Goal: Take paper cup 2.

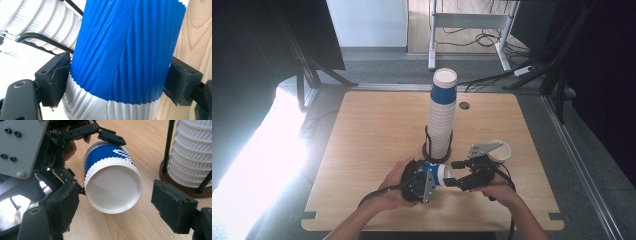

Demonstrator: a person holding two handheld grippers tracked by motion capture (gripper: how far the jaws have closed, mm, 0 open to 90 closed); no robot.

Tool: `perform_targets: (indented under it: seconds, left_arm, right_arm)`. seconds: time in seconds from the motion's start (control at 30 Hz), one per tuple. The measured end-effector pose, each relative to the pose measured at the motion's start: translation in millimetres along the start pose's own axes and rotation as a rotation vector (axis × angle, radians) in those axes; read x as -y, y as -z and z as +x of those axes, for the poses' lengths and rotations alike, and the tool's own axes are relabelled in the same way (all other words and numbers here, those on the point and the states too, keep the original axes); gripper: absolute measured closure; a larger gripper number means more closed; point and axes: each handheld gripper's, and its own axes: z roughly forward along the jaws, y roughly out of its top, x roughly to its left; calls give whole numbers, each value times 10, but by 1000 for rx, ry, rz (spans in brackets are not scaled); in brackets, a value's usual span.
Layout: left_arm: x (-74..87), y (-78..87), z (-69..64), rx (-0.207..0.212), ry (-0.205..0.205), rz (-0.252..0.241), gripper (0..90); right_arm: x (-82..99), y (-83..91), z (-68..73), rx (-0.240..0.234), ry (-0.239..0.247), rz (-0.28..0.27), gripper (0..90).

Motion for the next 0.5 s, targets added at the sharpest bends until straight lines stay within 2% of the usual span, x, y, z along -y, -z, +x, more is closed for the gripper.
perform_targets:
  seconds: [0.13, 0.23, 0.37, 0.43, 0.5]
  left_arm:
    - [4, -13, -18, -18, -11, -5, 165]
    - [-5, -5, -16, -28, -37, 5, 165]
    - [-17, -8, -23, -45, -70, 17, 165]
    - [-24, -16, -41, -51, -69, 4, 166]
    - [-34, -17, -58, -57, -87, 6, 166]
  right_arm:
    - [-93, -15, -19, 1, 5, 84, 217]
    - [-126, -40, -25, 0, 11, 127, 212]
    - [-160, -82, -35, -24, 7, 159, 207]
    - [-180, -111, -28, -33, 5, 179, 204]
    - [-202, -145, -22, -40, 8, 207, 200]
